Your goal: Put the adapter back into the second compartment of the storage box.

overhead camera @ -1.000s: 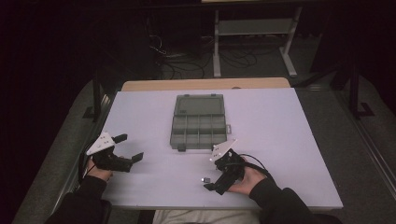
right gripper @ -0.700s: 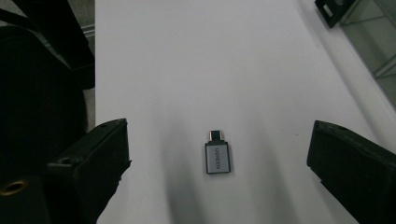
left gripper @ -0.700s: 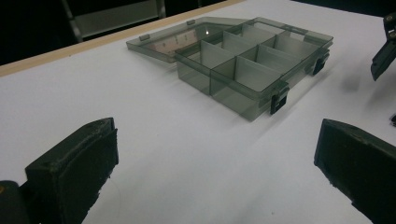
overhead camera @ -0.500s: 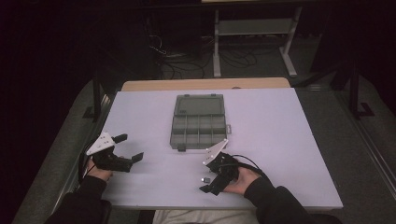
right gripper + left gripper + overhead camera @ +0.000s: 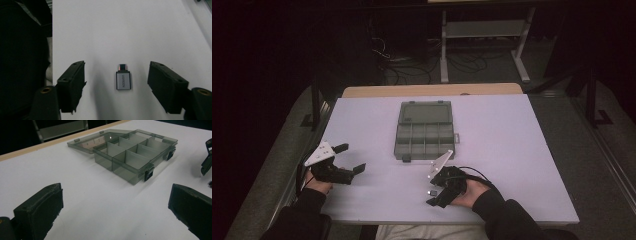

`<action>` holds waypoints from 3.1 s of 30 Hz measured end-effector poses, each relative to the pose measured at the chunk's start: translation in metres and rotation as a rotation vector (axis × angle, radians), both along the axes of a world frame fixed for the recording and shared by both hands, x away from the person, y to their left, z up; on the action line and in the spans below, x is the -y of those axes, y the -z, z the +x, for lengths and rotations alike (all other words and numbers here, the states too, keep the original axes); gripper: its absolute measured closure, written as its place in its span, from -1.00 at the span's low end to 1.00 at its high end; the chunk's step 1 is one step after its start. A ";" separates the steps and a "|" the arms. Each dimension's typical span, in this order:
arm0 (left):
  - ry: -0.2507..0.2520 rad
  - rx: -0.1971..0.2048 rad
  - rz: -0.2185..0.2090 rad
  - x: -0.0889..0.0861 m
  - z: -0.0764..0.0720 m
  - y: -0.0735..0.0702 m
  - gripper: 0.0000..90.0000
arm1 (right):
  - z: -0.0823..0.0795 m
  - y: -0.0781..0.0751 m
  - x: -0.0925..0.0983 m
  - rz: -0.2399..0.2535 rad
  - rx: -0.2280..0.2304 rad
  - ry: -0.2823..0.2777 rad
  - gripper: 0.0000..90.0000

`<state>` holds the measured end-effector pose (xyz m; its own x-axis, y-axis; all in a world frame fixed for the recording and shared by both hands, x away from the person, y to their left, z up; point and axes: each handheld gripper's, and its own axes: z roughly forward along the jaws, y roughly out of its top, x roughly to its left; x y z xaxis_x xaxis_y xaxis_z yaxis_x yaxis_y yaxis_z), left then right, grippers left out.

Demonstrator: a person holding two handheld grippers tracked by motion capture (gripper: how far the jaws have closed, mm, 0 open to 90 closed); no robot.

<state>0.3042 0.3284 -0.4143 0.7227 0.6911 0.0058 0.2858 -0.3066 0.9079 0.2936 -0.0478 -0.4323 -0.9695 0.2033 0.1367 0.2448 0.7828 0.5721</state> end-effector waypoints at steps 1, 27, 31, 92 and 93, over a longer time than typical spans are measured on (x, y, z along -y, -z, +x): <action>0.001 0.000 0.000 0.000 0.000 0.000 -1.00 | 0.000 0.000 0.000 -0.002 -0.003 -0.003 -0.28; 0.000 0.000 0.000 0.000 0.000 0.000 -1.00 | -0.002 0.002 -0.001 -0.038 0.051 0.006 0.58; 0.001 0.001 0.000 0.000 0.000 0.000 -1.00 | -0.001 0.002 -0.001 -0.042 0.057 0.007 0.66; 0.009 0.001 -0.006 0.001 0.001 0.000 -1.00 | 0.039 -0.081 -0.005 0.063 0.134 0.056 0.67; 0.009 0.001 -0.006 0.001 0.001 0.000 -1.00 | 0.041 -0.083 -0.006 0.063 0.137 0.053 0.67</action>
<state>0.3048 0.3278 -0.4144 0.7286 0.6849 0.0021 0.2827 -0.3035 0.9099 0.3342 -0.0420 -0.3494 -0.9682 0.2495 0.0180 0.2009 0.7327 0.6502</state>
